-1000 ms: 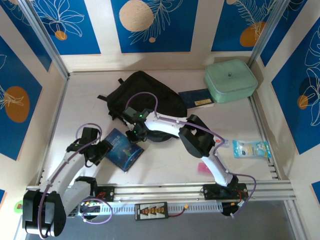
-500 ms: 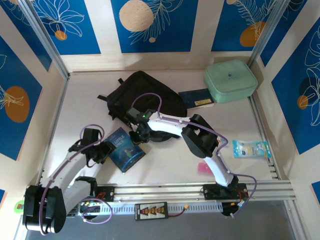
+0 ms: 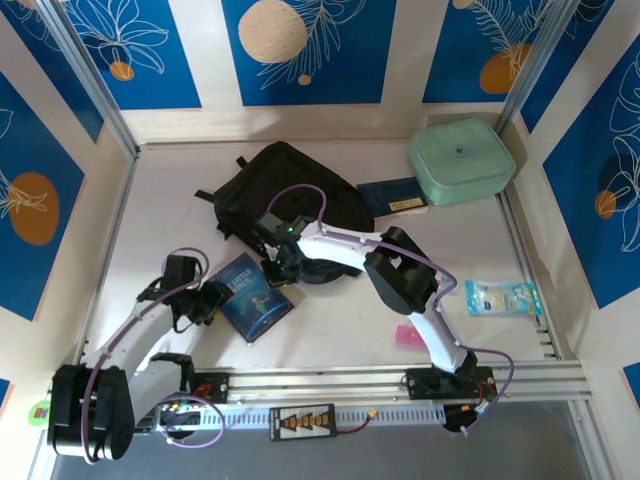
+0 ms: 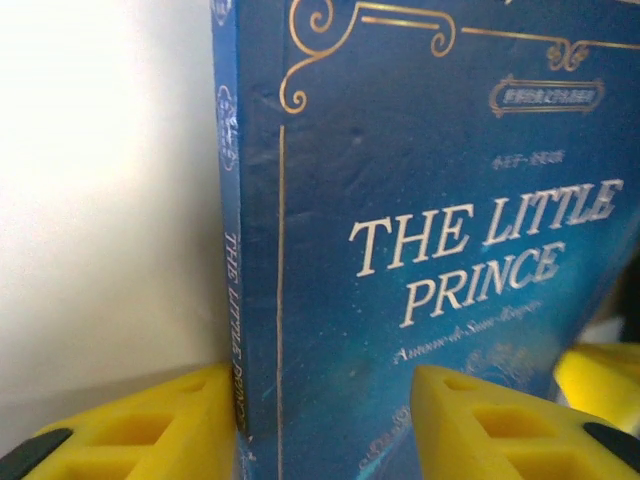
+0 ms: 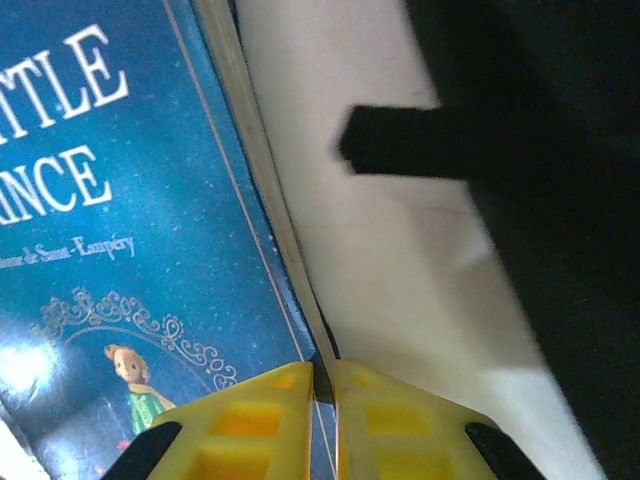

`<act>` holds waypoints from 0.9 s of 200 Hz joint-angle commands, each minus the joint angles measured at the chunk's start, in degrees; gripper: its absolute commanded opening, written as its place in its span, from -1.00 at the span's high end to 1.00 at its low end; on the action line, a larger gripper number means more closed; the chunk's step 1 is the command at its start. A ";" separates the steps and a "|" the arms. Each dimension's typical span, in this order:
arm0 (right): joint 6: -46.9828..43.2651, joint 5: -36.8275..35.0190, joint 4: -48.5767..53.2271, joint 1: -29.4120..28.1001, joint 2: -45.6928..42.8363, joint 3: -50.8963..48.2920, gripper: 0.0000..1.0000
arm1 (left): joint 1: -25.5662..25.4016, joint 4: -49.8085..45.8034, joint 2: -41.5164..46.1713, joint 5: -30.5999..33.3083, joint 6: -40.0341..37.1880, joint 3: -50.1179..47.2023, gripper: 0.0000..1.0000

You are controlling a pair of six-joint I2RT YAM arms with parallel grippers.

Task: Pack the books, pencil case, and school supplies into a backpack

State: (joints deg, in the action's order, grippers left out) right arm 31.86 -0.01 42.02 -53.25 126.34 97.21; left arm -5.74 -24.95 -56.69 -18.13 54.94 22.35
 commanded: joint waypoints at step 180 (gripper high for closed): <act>6.57 13.56 -18.84 6.65 -19.95 -14.03 0.23 | -0.50 -11.25 6.64 1.56 -12.08 18.05 1.00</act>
State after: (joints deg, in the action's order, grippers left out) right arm 36.34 8.47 32.47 -48.93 116.77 86.96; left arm -6.02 -30.89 -52.99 -22.41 46.00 33.76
